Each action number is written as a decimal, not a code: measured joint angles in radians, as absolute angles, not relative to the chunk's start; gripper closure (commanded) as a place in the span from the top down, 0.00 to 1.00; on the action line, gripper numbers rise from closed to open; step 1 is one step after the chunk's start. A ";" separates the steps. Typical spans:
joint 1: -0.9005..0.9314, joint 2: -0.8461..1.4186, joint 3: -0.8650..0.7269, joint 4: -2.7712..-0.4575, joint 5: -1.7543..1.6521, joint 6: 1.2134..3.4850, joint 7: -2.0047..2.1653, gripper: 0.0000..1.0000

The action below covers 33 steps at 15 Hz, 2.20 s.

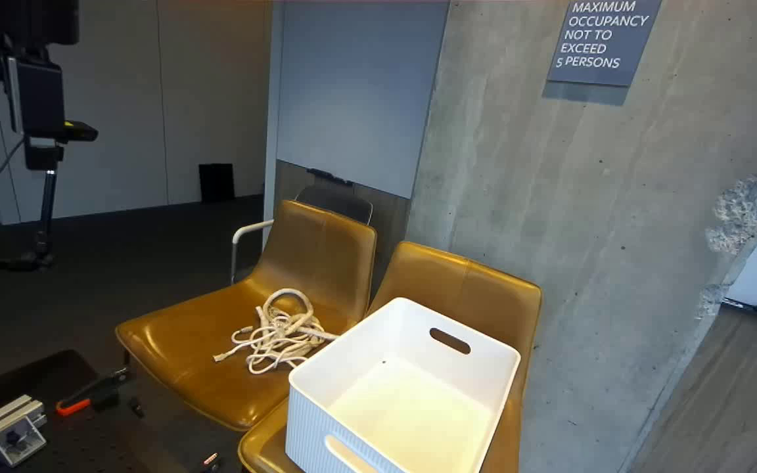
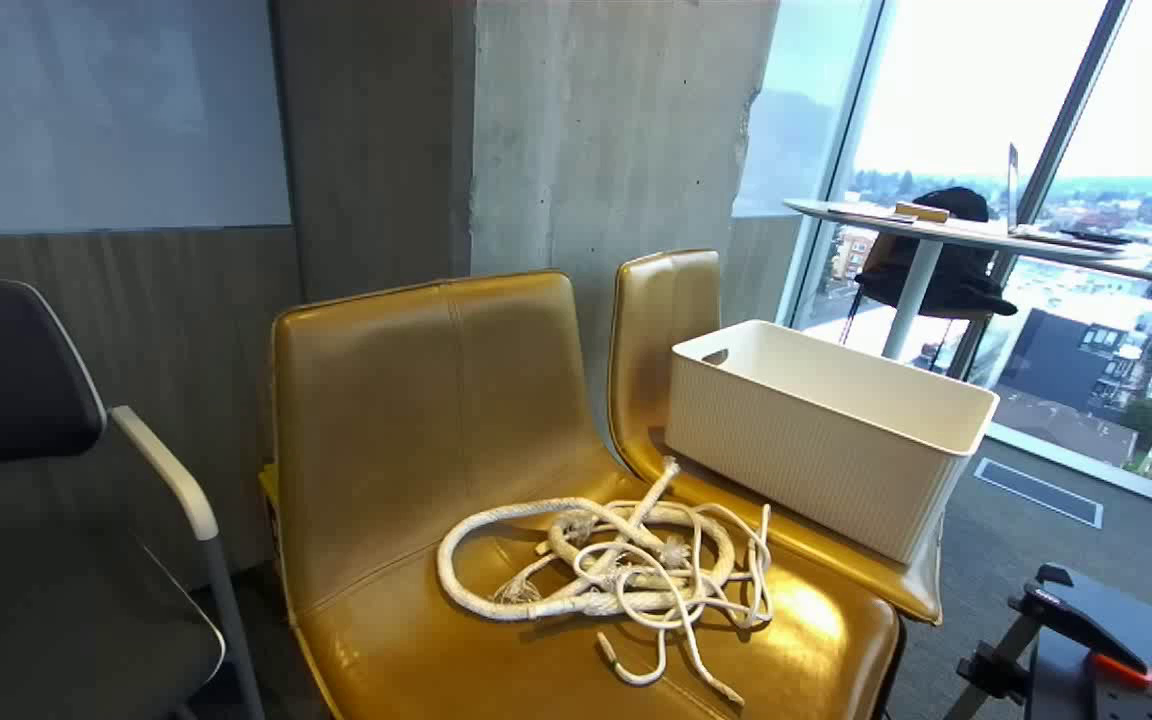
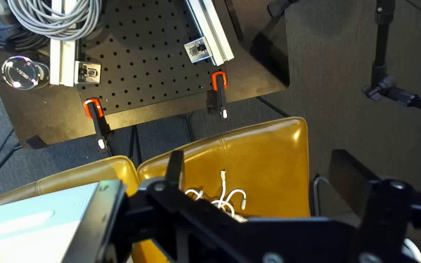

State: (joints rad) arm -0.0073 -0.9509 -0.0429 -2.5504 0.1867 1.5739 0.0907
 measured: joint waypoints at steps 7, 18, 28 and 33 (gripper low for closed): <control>-0.007 -0.951 -0.043 -2.548 0.187 1.574 0.091 1.00; 0.009 -0.858 0.040 -2.505 0.170 1.691 0.017 1.00; 0.135 -0.349 0.184 -2.196 -0.055 2.009 -0.163 1.00; 0.139 -0.068 0.173 -2.009 -0.145 2.108 -0.307 1.00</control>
